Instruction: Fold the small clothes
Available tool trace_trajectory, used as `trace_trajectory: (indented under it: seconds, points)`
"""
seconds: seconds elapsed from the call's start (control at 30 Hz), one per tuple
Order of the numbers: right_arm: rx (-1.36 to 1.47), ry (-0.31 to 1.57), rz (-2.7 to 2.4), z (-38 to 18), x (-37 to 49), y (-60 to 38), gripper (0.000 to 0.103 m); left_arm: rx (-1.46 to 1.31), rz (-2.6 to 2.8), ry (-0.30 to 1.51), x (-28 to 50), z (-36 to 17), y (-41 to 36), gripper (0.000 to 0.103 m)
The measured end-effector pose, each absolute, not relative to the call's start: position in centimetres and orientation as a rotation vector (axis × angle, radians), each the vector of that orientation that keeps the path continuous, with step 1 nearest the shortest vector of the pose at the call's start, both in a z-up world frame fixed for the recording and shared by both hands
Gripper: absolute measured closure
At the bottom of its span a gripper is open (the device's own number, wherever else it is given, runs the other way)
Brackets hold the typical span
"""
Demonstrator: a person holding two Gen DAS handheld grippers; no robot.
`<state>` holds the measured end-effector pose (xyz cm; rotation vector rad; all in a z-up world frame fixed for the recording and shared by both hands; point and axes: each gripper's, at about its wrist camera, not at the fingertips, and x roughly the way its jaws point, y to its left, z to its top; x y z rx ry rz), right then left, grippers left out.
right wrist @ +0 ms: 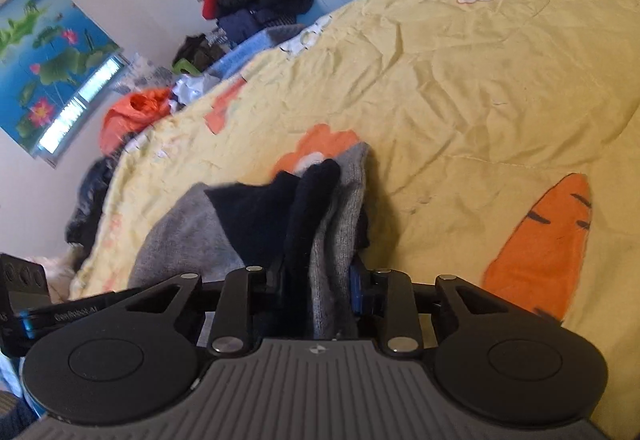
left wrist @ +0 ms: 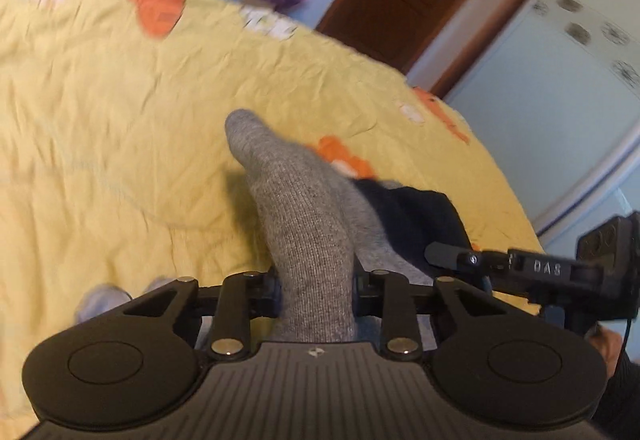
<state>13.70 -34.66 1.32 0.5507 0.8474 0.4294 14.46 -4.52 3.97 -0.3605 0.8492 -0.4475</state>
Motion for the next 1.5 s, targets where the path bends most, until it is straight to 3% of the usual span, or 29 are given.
trace_trajectory:
  seconds: [0.2, 0.33, 0.4, 0.43, 0.57, 0.8, 1.5]
  points:
    - [0.679, 0.792, 0.541, 2.9, 14.3, -32.0, 0.072, -0.271, -0.376, 0.79, 15.5, 7.7, -0.8, 0.075]
    - [0.68, 0.808, 0.565, 2.0, 16.5, -28.8, 0.07, -0.177, -0.295, 0.827, 16.6, 6.1, 0.4, 0.071]
    - [0.633, 0.847, 0.488, 0.7, 17.5, -27.6, 0.048, -0.177, -0.271, 0.879, 16.3, 4.7, 0.7, 0.063]
    - [0.608, 0.869, 0.44, 0.1, 17.5, -27.4, 0.044, -0.196, -0.261, 0.871, 15.5, 4.5, 1.0, 0.053]
    - [0.613, 0.83, 0.488, 0.5, 14.8, -28.3, 0.038, -0.245, -0.274, 0.729, 10.1, 5.6, 3.0, 0.039]
    - [0.616, 0.811, 0.474, 1.1, 9.8, -31.3, 0.037, -0.235, -0.258, 0.74, 5.4, 5.0, 4.7, 0.038]
    - [0.603, 0.907, 0.54, -0.1, 5.2, -28.4, 0.033, -0.387, -0.387, 0.893, 4.1, 2.0, 4.1, 0.038]
